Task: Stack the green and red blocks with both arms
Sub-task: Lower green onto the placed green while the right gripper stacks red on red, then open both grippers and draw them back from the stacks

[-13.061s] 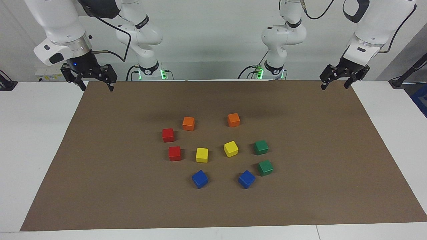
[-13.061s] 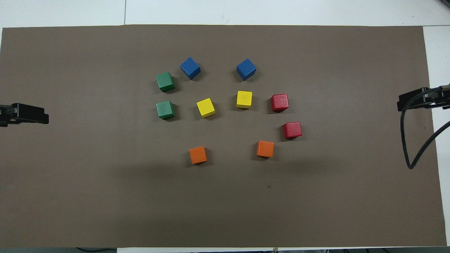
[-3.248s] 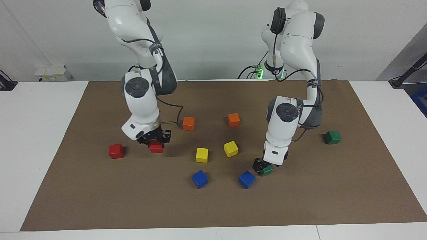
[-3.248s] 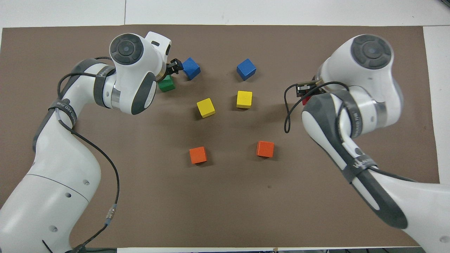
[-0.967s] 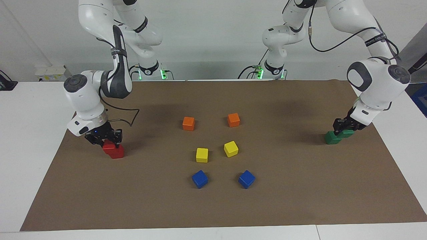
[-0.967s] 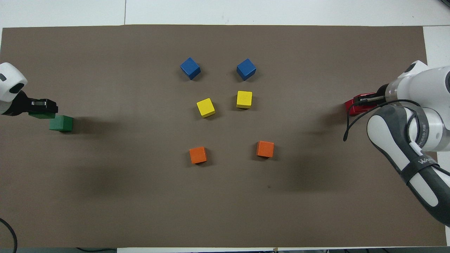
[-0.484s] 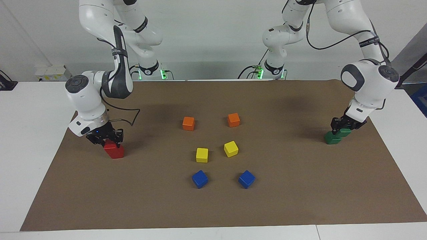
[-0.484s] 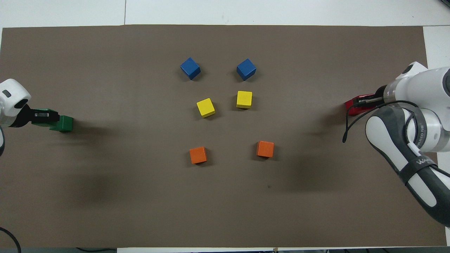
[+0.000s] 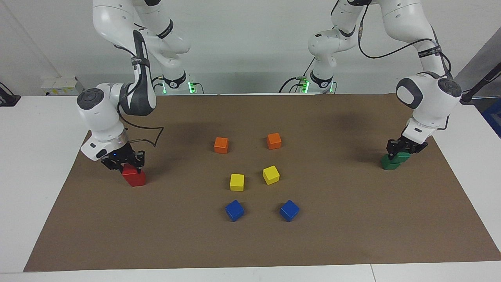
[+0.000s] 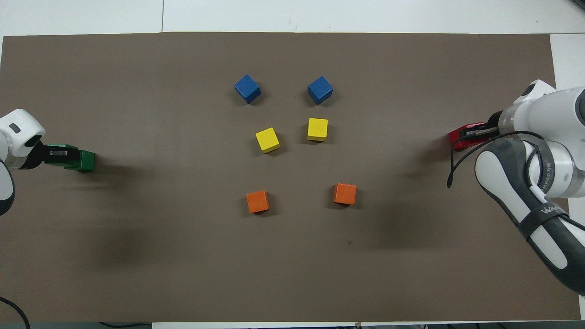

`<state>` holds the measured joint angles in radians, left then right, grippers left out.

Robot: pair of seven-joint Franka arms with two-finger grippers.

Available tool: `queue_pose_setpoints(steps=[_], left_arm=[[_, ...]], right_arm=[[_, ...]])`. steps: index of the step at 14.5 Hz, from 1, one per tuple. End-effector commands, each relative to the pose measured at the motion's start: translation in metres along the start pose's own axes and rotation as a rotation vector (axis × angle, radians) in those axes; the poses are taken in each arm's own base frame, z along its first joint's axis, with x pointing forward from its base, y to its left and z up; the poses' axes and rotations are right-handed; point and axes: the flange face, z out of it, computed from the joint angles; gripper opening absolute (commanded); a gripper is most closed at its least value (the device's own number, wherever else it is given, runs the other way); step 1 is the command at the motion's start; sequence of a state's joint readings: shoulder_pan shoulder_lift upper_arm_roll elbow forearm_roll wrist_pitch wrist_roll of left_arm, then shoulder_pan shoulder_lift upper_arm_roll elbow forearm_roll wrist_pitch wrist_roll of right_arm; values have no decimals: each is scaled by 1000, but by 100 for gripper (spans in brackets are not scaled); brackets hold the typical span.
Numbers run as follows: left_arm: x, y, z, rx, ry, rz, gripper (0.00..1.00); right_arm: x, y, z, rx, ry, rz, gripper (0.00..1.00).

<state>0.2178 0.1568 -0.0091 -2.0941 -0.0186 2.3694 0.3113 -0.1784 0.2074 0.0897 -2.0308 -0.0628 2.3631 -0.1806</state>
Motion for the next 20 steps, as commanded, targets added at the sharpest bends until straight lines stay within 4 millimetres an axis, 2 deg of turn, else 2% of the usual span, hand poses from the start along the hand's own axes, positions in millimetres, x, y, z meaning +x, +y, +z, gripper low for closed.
queue_pose_setpoints(steps=[1,2,3,4,8,9,10,11,14,15,18,20], left_arm=[[-6,-1,4,-7,25,5,0],[-5,-1,5,-6,26,5,0],[-6,-1,10,-8,20,5,0],[-6,-1,11,-9,18,5,0],[-5,1,13,-10,17,10,0],[-4,2,13,-10,17,11,13],[-5,2,14,-10,16,13,67],[-4,1,13,-10,17,14,100],[-5,-2,12,-10,13,43,100],[-4,-1,11,-11,13,45,100],[1,2,7,-14,6,51,100],[17,-2,-16,-25,-18,58,100]], right_arm=[[-4,0,-2,8,21,-16,0],[-3,0,-3,6,24,-16,39],[-3,0,-3,7,24,-11,92],[-3,0,-3,7,24,-14,100],[-4,1,-3,7,24,-11,100],[-3,0,-3,7,24,-11,100],[-4,1,-3,7,24,-10,100],[-4,1,-3,7,24,-10,100],[-3,4,-9,7,15,-5,100],[-2,4,-19,7,7,-4,100],[3,2,-69,9,-40,13,100],[0,-22,-110,3,-28,11,100]])
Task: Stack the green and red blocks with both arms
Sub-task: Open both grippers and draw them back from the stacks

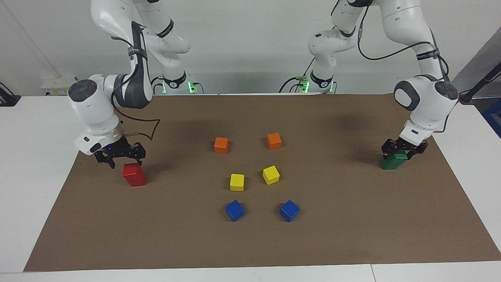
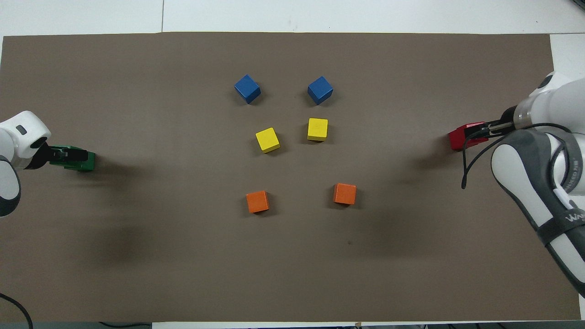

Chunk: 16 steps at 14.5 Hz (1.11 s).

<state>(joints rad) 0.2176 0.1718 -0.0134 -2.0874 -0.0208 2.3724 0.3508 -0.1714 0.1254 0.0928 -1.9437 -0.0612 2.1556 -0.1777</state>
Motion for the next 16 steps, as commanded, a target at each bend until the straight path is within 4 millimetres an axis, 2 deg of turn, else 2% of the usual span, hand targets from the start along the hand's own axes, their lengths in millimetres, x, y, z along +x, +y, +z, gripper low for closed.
queue_pose_setpoints(steps=[1,3,5,6,8,10,13,16], left_arm=[[25,-5,-42,-25,-18,20,100],[37,-4,-75,-34,-36,20,100],[40,4,-105,-30,-24,30,100],[40,5,-115,-27,-12,30,100],[38,16,-141,-20,14,-29,100],[40,28,-170,-16,41,-111,100],[48,49,-216,-26,16,-141,100],[48,61,-238,-33,-14,-182,100]], right_arm=[[-12,-33,-62,4,12,18,100],[-31,-58,-108,-3,4,22,100],[-52,-77,-144,-6,-22,29,100],[-57,-82,-157,-8,-23,24,100],[-57,-79,-184,-5,-50,11,100],[-45,-77,-199,33,-57,23,100],[-28,-63,-200,48,-72,45,100],[-27,-58,-201,43,-68,54,100]])
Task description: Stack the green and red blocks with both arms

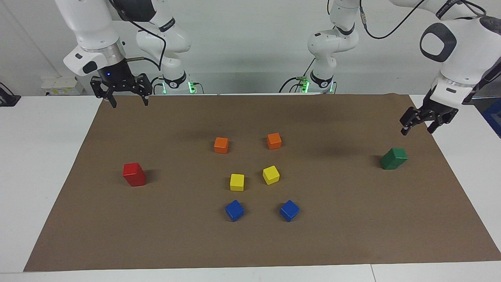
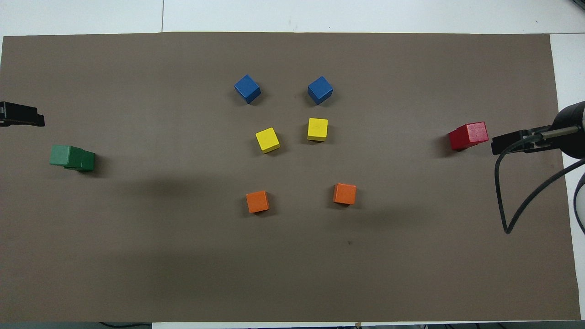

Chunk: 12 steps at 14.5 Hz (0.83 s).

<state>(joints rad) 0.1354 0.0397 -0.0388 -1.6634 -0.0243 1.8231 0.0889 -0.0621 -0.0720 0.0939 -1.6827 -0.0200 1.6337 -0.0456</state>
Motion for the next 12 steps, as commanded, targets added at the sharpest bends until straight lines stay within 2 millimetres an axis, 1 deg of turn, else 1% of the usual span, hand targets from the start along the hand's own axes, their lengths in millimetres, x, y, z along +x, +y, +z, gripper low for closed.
queue_pose_setpoints(steps=[1,3,4,5,6,7,8,9,10,12], left_arm=[[1,9,-19,-14,-29,-37,100],[-7,11,-33,-14,-54,-36,100],[-15,14,-46,-12,-51,-30,100],[-22,16,-54,-12,-62,-29,100],[-26,18,-55,-14,-85,-25,100],[-31,24,-60,-14,-93,-17,100],[-36,25,-62,-15,-103,-15,100],[-39,31,-64,-14,-113,-5,100],[-42,40,-65,-15,-113,5,100],[-50,46,-63,-10,-114,-36,100]], right_arm=[[5,8,-5,13,-12,8,100],[4,18,-4,15,-15,23,100],[2,19,-4,20,-22,26,100],[2,20,-4,24,-22,31,100],[3,20,-3,28,-24,32,100],[2,21,-3,31,-23,34,100],[2,22,-4,31,-22,36,100],[2,22,-4,32,-22,39,100],[2,26,-4,30,-20,45,100],[1,27,-4,29,-24,46,100]])
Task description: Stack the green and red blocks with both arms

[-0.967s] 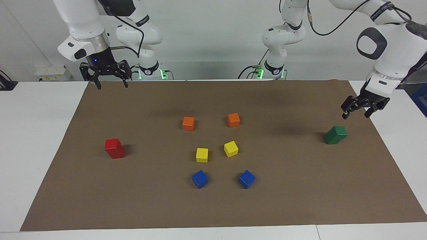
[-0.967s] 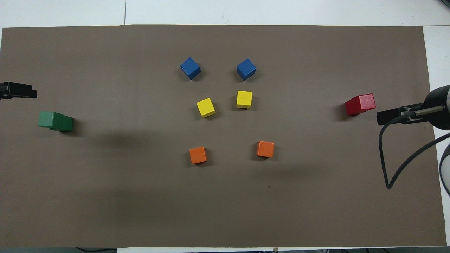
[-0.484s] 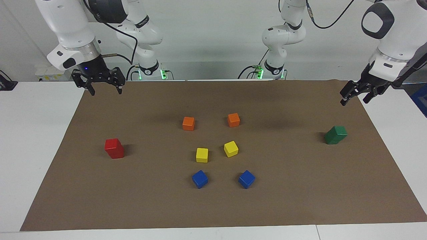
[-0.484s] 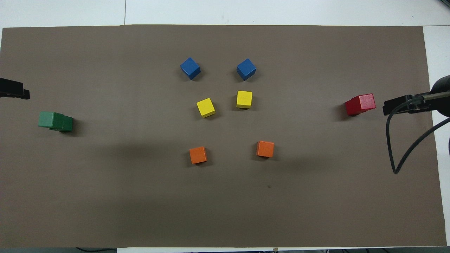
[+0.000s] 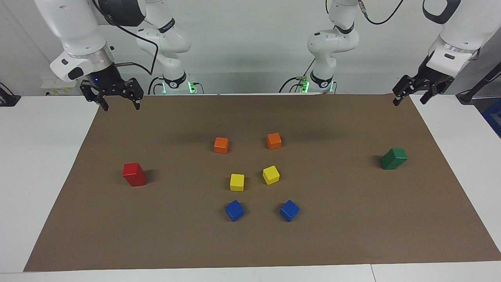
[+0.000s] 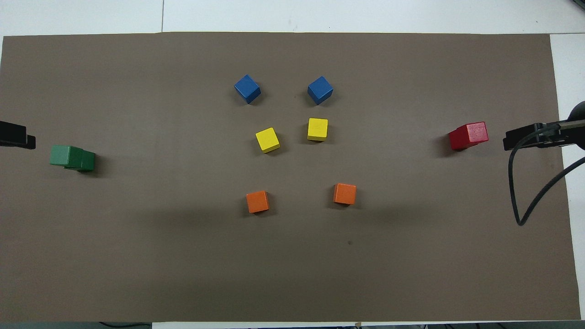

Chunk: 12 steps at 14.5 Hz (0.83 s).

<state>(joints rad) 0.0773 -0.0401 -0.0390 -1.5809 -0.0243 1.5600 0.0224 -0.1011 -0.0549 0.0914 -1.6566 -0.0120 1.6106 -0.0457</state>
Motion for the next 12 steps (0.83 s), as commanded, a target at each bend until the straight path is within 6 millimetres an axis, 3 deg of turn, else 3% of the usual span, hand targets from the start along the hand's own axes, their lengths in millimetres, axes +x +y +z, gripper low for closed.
queue_pose_setpoints(steps=[1,4,12], left_arm=[[-16,11,7,-5,-18,-29,100],[-22,13,18,-4,-14,-15,100],[-9,20,14,-4,64,32,100]], right_arm=[[-2,4,-3,20,-20,4,100],[-4,4,-2,19,-40,2,100],[-4,2,-2,19,-39,4,100]])
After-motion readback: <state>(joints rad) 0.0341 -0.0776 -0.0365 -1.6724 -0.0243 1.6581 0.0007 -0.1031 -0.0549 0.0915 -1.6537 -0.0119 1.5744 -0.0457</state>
